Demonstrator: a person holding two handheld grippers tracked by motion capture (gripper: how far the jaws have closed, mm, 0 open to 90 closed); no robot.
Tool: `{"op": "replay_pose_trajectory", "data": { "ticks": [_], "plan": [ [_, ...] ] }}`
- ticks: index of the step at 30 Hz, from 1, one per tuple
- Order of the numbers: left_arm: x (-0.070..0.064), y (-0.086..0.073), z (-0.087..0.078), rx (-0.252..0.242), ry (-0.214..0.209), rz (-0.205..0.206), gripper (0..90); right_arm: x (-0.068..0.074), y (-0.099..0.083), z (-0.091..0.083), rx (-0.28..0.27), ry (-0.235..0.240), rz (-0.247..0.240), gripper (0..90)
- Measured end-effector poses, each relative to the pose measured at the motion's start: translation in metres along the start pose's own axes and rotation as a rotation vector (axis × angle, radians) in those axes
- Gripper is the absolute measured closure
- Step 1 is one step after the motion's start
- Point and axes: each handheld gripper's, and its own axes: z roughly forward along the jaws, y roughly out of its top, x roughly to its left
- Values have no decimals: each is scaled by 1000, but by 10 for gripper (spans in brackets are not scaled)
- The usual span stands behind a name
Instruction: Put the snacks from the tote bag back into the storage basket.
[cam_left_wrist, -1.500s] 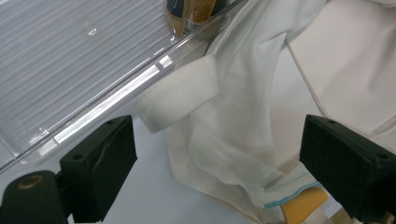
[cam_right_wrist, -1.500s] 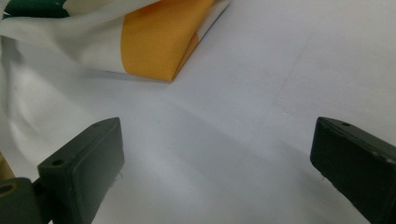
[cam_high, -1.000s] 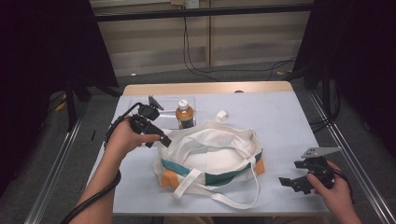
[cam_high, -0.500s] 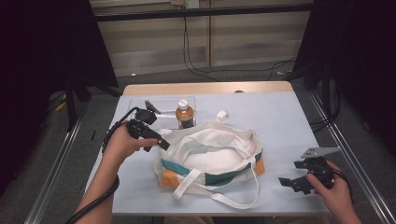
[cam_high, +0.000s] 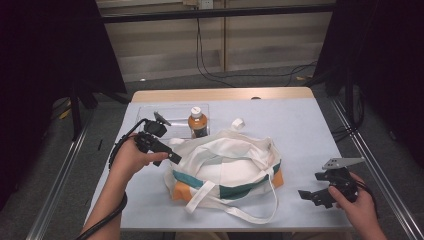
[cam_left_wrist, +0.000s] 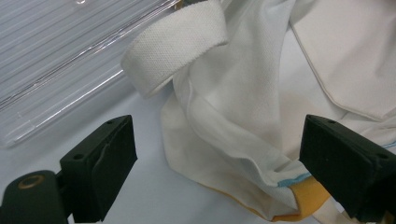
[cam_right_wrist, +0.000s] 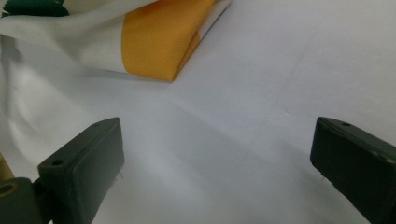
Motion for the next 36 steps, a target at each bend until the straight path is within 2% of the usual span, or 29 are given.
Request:
{"op": "replay_pose_trajectory", "data": {
  "ticks": [10,13,14,16,17,18,19,27,29,30,31,36],
  "plan": [
    [4,-10,3,-18,-10,-14,106,0,0,0,3,-2,4,28],
    [4,-12,5,-35,-16,-38,106,0,0,0,2,-2,0,28],
    [6,-13,4,-24,-17,-21,105,0,0,0,1,-1,0,28],
    [7,-14,5,-31,-20,-27,106,0,0,0,2,-2,-2,28],
    [5,-15,7,-55,-20,-57,105,0,0,0,3,-2,-1,28],
    [7,-16,6,-33,-21,-24,105,0,0,0,3,-2,-1,27],
    [7,-17,7,-38,-25,-35,105,0,0,0,3,-2,-1,28],
    [8,-23,13,-44,-27,-34,104,0,0,0,2,-3,-2,28],
    [8,-25,14,-48,-34,-42,104,0,0,0,3,-4,-1,28],
    [7,-26,16,-76,-35,-77,103,0,0,0,3,-4,0,28],
    [9,-27,15,-54,-35,-51,102,0,0,0,2,-4,-2,29],
    [6,-29,13,-79,-29,-43,109,0,-1,0,3,-7,-3,28]
  ]
}}
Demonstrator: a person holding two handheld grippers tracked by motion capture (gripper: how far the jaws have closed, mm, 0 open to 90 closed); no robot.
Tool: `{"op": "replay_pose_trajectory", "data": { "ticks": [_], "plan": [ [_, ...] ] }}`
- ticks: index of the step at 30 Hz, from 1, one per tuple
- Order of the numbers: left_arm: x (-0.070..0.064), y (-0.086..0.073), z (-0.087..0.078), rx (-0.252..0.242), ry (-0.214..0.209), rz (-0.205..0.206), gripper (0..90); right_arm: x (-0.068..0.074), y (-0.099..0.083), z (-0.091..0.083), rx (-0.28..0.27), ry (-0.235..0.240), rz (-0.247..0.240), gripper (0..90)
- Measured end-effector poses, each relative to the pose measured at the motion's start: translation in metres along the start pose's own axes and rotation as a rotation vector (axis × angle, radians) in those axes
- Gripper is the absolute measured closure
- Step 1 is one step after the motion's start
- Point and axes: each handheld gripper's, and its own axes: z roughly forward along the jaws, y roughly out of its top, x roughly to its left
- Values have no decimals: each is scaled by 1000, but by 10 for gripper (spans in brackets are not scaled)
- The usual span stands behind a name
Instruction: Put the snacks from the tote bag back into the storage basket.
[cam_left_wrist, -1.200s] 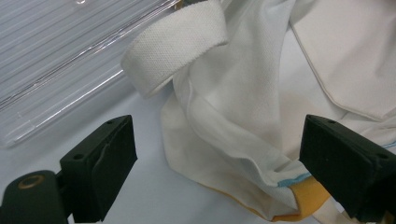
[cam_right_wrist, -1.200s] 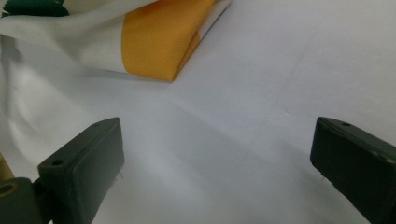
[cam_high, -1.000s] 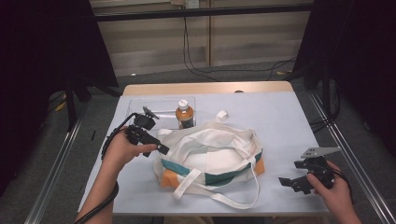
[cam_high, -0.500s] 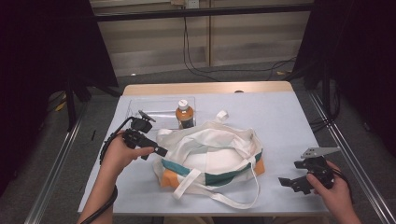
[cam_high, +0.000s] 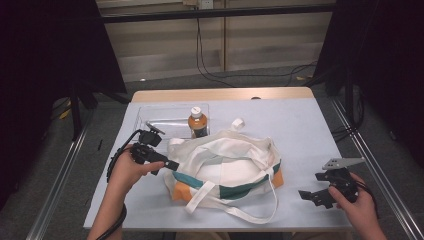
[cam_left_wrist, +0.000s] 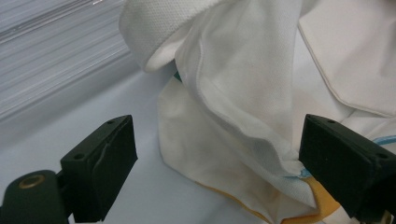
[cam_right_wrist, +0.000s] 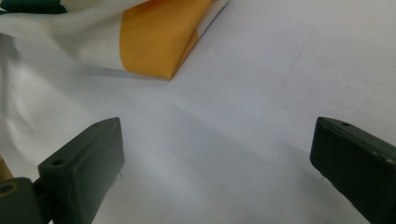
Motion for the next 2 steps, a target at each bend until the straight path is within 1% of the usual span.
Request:
{"op": "replay_pose_trajectory", "data": {
  "ticks": [2],
  "plan": [
    [-1,1,-2,-8,7,10,109,0,-1,0,-1,0,4,29]
  ]
}}
